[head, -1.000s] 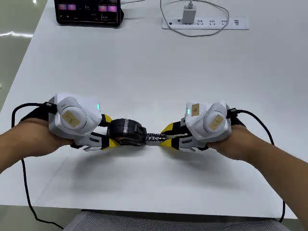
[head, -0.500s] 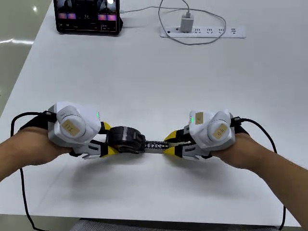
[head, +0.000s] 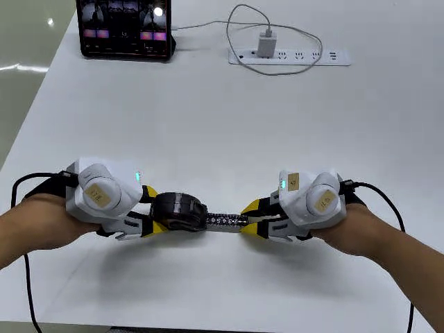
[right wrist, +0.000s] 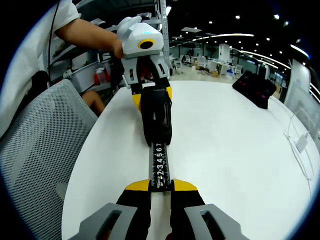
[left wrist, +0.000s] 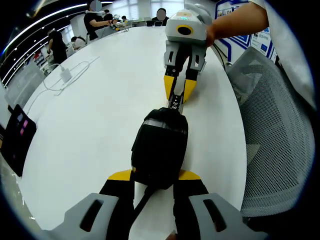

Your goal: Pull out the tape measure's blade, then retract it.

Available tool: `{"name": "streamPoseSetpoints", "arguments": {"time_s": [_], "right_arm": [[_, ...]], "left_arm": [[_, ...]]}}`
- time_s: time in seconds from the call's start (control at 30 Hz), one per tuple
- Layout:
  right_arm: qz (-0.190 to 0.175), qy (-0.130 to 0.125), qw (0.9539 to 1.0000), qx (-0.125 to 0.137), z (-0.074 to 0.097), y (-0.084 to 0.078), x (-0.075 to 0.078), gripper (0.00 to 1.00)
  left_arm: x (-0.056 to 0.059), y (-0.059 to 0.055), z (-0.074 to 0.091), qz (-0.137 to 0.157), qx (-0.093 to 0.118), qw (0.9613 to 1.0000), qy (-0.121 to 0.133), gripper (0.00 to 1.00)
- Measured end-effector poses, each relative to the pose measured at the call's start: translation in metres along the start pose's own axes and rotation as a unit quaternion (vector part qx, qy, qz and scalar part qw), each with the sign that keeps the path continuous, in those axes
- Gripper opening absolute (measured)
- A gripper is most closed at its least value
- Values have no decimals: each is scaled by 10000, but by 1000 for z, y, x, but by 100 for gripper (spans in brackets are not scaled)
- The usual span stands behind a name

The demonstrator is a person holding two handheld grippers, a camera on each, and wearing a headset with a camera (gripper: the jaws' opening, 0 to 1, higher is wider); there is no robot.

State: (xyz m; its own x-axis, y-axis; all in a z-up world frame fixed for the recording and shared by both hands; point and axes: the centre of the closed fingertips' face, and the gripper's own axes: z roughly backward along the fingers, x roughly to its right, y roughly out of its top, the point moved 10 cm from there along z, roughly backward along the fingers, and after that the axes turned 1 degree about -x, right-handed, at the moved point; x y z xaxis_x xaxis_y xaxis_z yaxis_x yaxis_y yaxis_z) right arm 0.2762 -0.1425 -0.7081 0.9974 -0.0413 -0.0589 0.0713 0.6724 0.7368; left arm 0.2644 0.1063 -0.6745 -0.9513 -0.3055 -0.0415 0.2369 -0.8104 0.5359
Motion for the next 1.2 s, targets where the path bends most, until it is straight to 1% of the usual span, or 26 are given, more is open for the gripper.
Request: {"name": "streamPoseSetpoints", "arguments": {"time_s": [0.37,0.8,1.2], "right_arm": [[-24,-43,10000,-17,3,-4,-1,10],[-18,-56,10000,-3,4,-5,-2,10],[-25,-111,9999,-83,16,-14,-1,10]], "left_arm": [[-1,-1,-1,-1,8,10000,9,24],[-1,-1,-2,-3,6,10000,10,24],[-1,0,-2,-9,-12,10000,11,24]]}}
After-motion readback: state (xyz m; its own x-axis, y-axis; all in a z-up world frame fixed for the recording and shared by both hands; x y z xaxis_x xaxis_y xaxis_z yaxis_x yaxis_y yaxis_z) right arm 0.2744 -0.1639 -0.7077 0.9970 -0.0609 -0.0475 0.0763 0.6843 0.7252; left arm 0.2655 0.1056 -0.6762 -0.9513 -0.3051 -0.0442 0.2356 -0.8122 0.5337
